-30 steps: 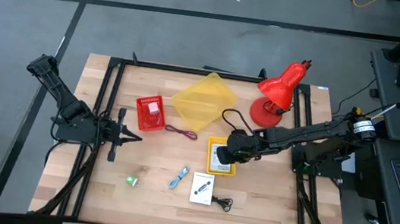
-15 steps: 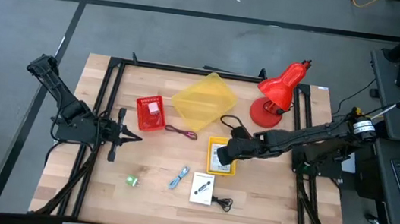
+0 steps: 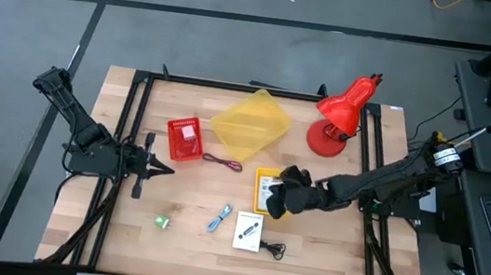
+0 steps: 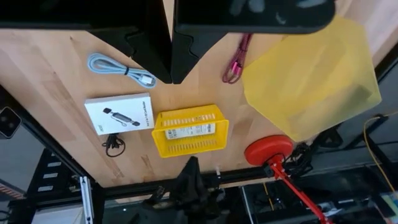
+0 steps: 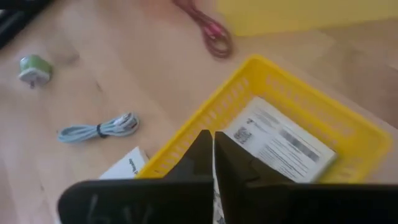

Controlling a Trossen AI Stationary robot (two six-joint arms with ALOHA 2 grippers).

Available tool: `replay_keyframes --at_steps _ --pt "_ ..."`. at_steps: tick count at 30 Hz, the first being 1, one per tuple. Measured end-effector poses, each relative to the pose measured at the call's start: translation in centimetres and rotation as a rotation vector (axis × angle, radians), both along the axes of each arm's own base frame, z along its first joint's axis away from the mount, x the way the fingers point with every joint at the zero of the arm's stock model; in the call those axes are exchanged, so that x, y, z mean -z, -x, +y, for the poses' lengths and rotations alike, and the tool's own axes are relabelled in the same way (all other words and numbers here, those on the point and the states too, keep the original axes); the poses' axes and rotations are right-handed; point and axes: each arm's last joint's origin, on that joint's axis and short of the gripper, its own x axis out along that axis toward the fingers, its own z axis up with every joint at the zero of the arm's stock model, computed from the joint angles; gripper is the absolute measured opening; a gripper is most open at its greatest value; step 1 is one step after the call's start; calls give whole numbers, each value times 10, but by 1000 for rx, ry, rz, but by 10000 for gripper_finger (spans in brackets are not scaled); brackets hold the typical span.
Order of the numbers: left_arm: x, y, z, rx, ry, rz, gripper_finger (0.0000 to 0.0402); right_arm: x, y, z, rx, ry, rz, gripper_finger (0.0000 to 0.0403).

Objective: Pick and place items into bin
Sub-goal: Put the light blue charger cable into the big yellow bin

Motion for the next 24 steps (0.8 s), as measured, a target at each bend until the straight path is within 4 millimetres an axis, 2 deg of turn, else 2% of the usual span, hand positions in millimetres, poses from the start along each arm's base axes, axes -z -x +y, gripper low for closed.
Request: replay_keyframes --at_steps 5,13,21,24 --pt "-1 0 0 -1 9 -11 2 18 5 -4 -66 124 -137 0" --pt "-1 -2 -2 -6 36 -24 2 8 11 -4 -233 343 -373 0" --pt "-5 -10 -8 -26 82 -80 2 7 20 -4 -307 509 -494 0" --pt "-1 -14 -12 -12 43 -57 2 5 22 -2 -339 589 -514 0"
